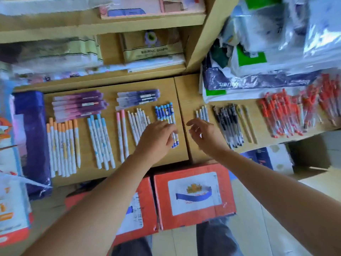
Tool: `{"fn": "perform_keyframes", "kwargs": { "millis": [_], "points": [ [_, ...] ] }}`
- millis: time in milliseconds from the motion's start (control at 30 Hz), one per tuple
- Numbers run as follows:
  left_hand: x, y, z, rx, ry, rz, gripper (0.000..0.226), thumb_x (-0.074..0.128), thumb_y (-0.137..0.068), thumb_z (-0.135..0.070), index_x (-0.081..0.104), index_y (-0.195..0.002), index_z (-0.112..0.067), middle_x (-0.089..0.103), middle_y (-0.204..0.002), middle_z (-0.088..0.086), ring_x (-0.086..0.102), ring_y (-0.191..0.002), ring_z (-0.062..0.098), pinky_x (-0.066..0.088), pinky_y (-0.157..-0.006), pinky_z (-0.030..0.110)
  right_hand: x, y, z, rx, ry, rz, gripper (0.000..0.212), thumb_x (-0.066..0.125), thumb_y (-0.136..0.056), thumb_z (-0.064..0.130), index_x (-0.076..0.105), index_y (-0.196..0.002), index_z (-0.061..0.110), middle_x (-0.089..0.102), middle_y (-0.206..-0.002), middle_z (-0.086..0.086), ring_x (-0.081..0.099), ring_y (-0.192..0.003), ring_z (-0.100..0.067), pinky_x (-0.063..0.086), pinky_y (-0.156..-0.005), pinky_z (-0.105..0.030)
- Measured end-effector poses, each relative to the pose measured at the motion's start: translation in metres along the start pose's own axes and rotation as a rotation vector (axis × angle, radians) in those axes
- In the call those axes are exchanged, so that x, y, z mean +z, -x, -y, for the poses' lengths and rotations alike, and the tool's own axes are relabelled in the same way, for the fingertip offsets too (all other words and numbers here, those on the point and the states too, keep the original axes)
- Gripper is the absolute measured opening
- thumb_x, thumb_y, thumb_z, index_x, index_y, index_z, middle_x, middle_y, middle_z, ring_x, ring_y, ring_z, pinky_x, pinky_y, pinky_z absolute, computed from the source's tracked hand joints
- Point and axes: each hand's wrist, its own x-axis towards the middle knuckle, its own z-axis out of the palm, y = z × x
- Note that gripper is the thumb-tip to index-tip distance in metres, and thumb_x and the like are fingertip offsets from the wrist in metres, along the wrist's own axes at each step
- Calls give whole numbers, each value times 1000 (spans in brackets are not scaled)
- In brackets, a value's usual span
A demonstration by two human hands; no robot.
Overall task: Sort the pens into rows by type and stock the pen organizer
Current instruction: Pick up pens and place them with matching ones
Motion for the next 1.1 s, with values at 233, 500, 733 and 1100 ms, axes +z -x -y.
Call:
{"fn": "perform_keyframes", "kwargs": {
  "millis": [233,500,733,1100],
  "points": [
    [86,-65,-133,-37,-15,111,26,53,-84,-9,63,-107,-14,59,-105,6,53,-105,27,44,-89,42,-109,54,-125,239,105,0,25,56,-88,11,63,-111,15,66,-84,-3,62,-74,-28,51,-64,-38],
    [139,-112,-192,-53,-290,401,44,50,-93,-26,45,-136,-17,29,-153,4,20,-143,26,25,-114,41,-136,54,-189,406,273,157,30,55,-93,27,48,-120,13,62,-109,-9,62,-92,-32,41,-64,-32],
    [152,-120,-196,-94,-366,343,39,54,-91,-24,49,-129,-15,22,-155,5,12,-143,28,23,-112,45,-108,37,-192,410,345,111,42,49,-95,39,41,-120,7,60,-95,-10,63,-82,-33,35,-56,-33],
    [159,-137,-198,-47,-381,300,34,48,-88,-25,54,-120,-18,46,-131,0,29,-126,25,27,-105,37,-122,47,-206,409,152,-23,20,48,-94,28,53,-96,9,62,-73,-8,59,-63,-29,52,-56,-37]
  ]
}}
